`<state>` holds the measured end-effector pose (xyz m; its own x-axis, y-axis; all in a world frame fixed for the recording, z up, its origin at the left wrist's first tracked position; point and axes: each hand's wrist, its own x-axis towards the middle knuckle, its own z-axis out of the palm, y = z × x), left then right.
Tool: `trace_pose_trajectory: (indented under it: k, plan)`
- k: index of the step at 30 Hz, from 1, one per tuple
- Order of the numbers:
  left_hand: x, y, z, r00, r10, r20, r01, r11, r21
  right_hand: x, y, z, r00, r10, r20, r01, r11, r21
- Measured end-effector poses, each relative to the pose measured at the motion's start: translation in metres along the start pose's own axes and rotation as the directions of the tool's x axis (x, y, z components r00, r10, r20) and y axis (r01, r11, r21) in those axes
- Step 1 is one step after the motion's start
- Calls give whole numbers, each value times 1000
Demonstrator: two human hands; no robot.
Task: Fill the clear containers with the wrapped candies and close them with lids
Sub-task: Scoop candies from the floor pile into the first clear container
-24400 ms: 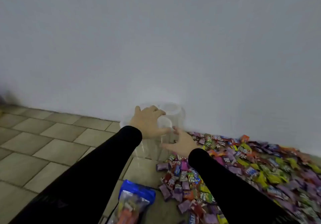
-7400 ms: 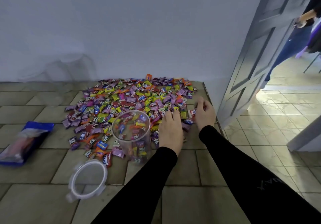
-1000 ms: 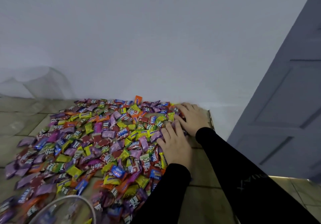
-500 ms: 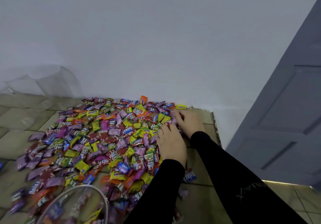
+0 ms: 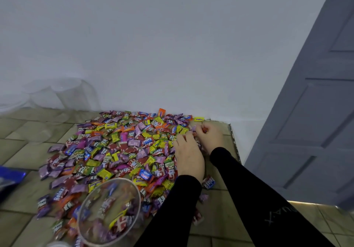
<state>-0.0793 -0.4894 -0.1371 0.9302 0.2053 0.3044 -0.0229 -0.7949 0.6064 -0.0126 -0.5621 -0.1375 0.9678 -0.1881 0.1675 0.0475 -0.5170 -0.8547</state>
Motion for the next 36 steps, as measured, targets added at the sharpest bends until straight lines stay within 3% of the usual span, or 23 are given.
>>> trace_pose_trajectory:
  k: [14,19,28,36]
  plan:
    - [-33,14,-58,998,54,-29,-57,987,-147,-59,-37,-15,977,170,-127,-148,975,164]
    - [-41,31,-91,995,86,-59,-97,975,-198,-79,-57,-26,974,183,-137,-117,913,391]
    - [-53,39,-155,979,157,-134,-190,936,-296,-110,-98,-30,958,197,-211,-76,878,472]
    - [-50,3,-214,958,178,-223,-260,865,-429,-136,-144,-12,936,219,-276,-41,846,531]
